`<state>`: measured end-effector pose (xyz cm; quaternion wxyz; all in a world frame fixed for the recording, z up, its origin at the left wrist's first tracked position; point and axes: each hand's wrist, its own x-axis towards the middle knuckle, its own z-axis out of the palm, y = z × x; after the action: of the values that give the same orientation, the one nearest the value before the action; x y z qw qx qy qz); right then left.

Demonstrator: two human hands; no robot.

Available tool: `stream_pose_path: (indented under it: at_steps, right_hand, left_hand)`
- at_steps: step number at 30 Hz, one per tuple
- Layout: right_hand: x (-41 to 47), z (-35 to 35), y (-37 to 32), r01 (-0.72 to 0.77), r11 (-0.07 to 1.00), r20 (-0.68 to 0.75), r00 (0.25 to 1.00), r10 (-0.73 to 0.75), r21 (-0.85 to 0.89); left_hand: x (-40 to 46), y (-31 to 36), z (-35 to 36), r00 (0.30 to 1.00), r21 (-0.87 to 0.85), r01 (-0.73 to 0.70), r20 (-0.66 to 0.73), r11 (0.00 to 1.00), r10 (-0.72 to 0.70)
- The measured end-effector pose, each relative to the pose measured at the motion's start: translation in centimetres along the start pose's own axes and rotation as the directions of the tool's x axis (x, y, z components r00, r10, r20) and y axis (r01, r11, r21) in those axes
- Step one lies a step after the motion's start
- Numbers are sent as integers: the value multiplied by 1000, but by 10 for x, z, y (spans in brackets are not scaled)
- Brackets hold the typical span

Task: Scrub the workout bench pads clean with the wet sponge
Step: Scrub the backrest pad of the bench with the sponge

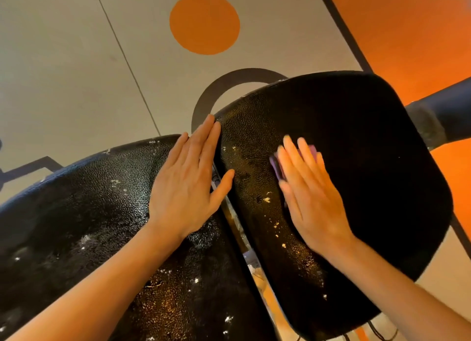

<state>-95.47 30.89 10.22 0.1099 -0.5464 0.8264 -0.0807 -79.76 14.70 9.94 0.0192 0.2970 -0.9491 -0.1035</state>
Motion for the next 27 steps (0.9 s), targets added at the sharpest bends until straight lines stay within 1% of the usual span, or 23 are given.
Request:
stream_pose_path:
  at_steps: [2, 4, 6, 9, 10, 11, 15, 17, 18, 21, 23, 25, 27]
  right_hand:
    - [60, -1, -11, -50, 998, -73, 996, 52, 27]
    - [91, -1, -18, -90, 996, -112, 989, 92, 20]
    - [63, 3, -17, -33, 999, -98, 995, 32, -12]
    - [-29, 1, -16, 65, 994, 36, 997, -62, -88]
    - [-42, 1, -14, 92, 991, 67, 994, -85, -102]
    - [-38, 2, -13, 108, 991, 66, 993, -103, -78]
    - [67, 5, -35, 43, 998, -80, 996, -41, 34]
    - [81, 7, -39, 45, 998, -109, 993, -42, 32]
    - [66, 8, -37, 78, 997, -97, 992, -76, 15]
    - [-12, 9, -28, 155, 987, 26, 988, -154, -29]
    - [-21, 7, -21, 189, 982, 54, 981, -187, -17]
    - [17, 7, -28, 149, 988, 0, 989, -149, 27]
    - [68, 6, -48, 48, 998, -85, 995, -45, 33]
  left_hand:
    - [-1, 0, 1, 1000, 9, 5, -5, 1000, -5]
    - [-1, 0, 2, 1000, 8, 4, -9, 1000, -4]
    - [-1, 0, 2, 1000, 2, 6, -12, 1000, -6]
    - [-1, 0, 1, 1000, -3, 0, -13, 1000, 0]
    - [-1, -1, 0, 1000, -4, 2, -18, 1000, -2]
    - [-1, 0, 1, 1000, -7, 1, -23, 1000, -1]
    - [-2, 0, 3, 1000, 3, -6, -25, 1000, 6]
    - [-2, -1, 3, 1000, -6, -8, -27, 1000, 7]
    - [-2, -1, 2, 999, -20, -11, -30, 1000, 11]
    - [-3, -4, -4, 999, -94, -25, -42, 995, 22]
    - [-12, -6, -9, 998, -136, 9, -62, 991, -17]
    - [-29, -7, -12, 996, -162, 55, -65, 985, -66]
    - [-45, -9, -10, 992, -157, 102, -53, 982, -111]
